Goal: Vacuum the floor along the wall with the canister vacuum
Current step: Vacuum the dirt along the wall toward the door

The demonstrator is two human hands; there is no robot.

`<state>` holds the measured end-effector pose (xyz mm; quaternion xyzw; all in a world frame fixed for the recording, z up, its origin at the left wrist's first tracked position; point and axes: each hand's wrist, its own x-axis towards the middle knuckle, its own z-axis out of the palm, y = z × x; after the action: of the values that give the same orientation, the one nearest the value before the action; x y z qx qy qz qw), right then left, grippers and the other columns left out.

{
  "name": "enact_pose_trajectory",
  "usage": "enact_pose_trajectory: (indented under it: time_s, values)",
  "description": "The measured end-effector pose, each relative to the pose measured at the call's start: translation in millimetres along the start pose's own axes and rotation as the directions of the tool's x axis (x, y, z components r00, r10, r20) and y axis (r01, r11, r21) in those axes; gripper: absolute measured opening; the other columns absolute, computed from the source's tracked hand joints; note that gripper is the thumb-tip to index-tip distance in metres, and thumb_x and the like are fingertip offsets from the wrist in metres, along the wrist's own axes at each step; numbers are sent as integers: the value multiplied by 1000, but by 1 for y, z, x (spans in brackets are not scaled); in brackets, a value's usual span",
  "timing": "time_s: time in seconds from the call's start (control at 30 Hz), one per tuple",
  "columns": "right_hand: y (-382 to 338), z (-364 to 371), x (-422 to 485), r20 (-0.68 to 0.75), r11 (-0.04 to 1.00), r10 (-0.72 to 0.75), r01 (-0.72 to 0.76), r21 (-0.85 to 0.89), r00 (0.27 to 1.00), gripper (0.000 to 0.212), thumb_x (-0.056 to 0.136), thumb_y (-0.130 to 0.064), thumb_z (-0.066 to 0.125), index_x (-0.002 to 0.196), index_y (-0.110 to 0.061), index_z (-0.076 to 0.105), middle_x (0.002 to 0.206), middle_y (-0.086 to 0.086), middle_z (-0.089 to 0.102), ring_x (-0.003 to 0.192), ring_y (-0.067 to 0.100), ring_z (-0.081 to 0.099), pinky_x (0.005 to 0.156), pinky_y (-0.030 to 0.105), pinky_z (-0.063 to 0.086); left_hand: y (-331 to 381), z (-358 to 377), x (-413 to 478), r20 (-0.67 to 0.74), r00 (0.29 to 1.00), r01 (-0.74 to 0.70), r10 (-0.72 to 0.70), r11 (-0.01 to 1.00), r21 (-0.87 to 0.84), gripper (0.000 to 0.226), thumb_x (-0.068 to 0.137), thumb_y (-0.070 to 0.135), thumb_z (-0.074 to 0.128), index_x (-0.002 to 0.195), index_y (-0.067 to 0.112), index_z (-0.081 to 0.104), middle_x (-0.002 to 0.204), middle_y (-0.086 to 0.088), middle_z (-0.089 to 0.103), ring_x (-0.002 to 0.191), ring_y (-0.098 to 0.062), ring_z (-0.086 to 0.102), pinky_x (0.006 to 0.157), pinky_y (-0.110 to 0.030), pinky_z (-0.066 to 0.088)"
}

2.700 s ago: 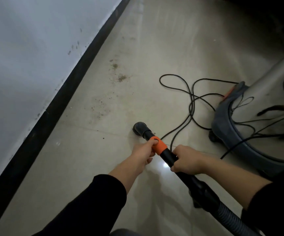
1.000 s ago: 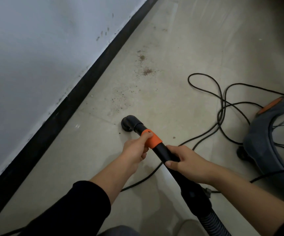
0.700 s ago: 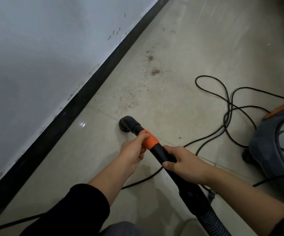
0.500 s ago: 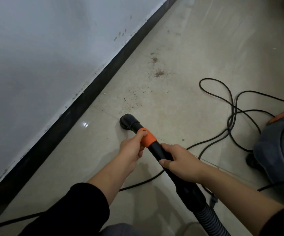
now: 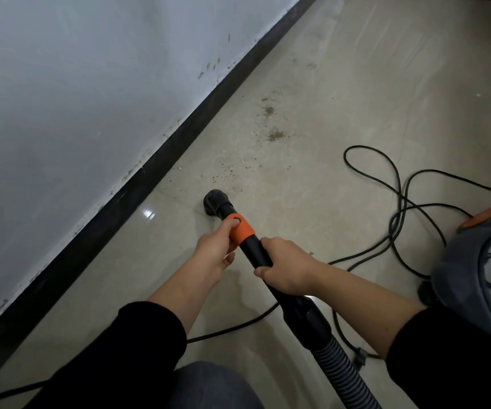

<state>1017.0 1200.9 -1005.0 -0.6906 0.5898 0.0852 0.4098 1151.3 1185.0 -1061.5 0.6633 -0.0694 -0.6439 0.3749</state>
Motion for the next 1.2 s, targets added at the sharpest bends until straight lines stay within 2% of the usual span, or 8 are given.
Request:
enact_pose_trajectory:
  time_s: [0.13, 0.27, 0.4, 0.57, 0.7, 0.87, 1.0, 1.2]
  values:
    - [8, -11, 8, 42, 998, 56, -55, -10, 998, 20, 88, -20, 62, 102, -13, 48, 96, 6, 55, 84, 24, 58, 63, 27, 45, 8, 18, 3, 3, 1000, 19, -20, 999, 51, 33, 87, 31, 67, 111, 9, 59, 104, -6, 63, 81, -12, 58, 60, -25, 42]
    - [12, -27, 18, 78, 997, 74, -75, 6, 994, 16, 86, -14, 60, 90, -15, 45, 83, 3, 51, 79, 23, 56, 59, 26, 43, 19, 36, 5, -21, 1000, 3, -1, 994, 106, 41, 87, 30, 67, 119, 5, 58, 112, -9, 65, 79, -13, 60, 60, -25, 44]
    - [15, -43, 17, 74, 997, 77, -79, 17, 994, 15, 88, -12, 57, 91, -13, 43, 86, 3, 49, 84, 24, 54, 68, 28, 43, 28, 57, 5, -43, 999, 15, -8, 988, 156, 43, 88, 28, 67, 122, 4, 57, 116, -11, 64, 78, -14, 59, 59, -26, 45]
    - [29, -54, 19, 72, 991, 108, -113, 73, 992, 14, 87, -13, 56, 91, -13, 43, 84, 2, 48, 83, 24, 52, 57, 25, 39, 39, 83, 7, -44, 999, 32, -21, 965, 262, 40, 90, 25, 64, 123, 3, 56, 110, -10, 60, 86, -20, 59, 76, -32, 47]
    - [34, -58, 24, 67, 980, 132, -141, 143, 989, 16, 85, -12, 56, 97, -12, 45, 89, 5, 51, 82, 25, 54, 59, 26, 41, 47, 98, 9, -55, 998, 34, -17, 947, 319, 37, 92, 21, 61, 123, 1, 54, 107, -12, 57, 88, -24, 57, 77, -32, 45]
    - [30, -57, 37, 35, 974, 132, -136, 181, 991, 15, 86, -11, 56, 96, -11, 45, 89, 6, 51, 85, 26, 55, 67, 30, 44, 56, 99, 20, -106, 994, 13, 18, 958, 286, 35, 90, 20, 62, 120, 2, 55, 95, -10, 57, 90, -27, 58, 65, -32, 46]
    - [28, -50, 43, 25, 983, 120, -122, 139, 992, 15, 85, -12, 56, 97, -11, 45, 93, 8, 54, 87, 28, 58, 68, 30, 45, 49, 87, 30, -128, 991, 5, 25, 974, 226, 35, 88, 22, 66, 115, 4, 53, 105, -11, 57, 104, -28, 61, 73, -32, 47]
    - [22, -46, 50, 25, 988, 81, -84, 133, 996, 15, 85, -11, 56, 84, -16, 43, 84, 5, 51, 78, 24, 54, 57, 26, 40, 49, 75, 30, -156, 988, 1, 17, 994, 112, 30, 86, 23, 69, 102, 6, 50, 80, -4, 51, 78, -20, 55, 61, -28, 48]
